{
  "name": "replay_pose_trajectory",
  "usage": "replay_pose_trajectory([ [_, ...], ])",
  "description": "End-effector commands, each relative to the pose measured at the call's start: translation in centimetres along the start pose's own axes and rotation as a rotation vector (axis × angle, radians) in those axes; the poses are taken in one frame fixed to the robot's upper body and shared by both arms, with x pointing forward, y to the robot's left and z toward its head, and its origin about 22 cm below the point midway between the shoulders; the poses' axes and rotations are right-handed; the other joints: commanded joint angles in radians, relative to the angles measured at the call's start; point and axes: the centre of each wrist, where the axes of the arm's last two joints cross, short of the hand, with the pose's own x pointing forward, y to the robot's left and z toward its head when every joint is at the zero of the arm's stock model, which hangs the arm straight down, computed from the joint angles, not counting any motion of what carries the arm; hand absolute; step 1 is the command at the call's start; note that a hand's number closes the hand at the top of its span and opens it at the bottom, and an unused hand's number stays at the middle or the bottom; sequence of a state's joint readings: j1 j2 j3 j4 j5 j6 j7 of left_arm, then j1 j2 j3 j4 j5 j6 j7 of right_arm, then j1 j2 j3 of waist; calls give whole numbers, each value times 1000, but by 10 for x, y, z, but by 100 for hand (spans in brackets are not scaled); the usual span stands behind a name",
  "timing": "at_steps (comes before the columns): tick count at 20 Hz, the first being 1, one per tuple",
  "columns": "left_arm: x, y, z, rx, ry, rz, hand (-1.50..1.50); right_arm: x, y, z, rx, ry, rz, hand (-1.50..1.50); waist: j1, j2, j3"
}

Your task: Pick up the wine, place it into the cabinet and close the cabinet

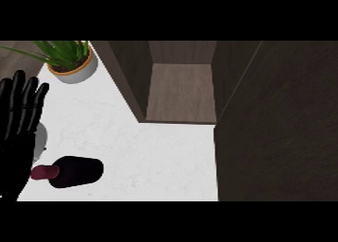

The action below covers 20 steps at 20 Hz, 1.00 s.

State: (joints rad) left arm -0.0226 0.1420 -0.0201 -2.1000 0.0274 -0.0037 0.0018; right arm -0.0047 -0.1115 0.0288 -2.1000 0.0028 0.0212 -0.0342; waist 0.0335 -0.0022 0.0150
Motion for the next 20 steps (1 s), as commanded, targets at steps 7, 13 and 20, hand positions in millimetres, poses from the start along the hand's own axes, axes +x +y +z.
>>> replay_pose_trajectory([
  [7, 4, -43, 74, -33, 81, 279, -150, -8, 5, 28, 171, 166, -152, -150, -8, 0, -18],
  [13, 45, -52, 102, -22, 110, 300, -150, 47, -2, 46, 235, 188, -191, -150, -30, -4, -15],
  [20, 54, -82, 117, -37, 106, 307, -150, 74, -17, 46, 238, 171, -160, -150, -30, -2, -15],
])
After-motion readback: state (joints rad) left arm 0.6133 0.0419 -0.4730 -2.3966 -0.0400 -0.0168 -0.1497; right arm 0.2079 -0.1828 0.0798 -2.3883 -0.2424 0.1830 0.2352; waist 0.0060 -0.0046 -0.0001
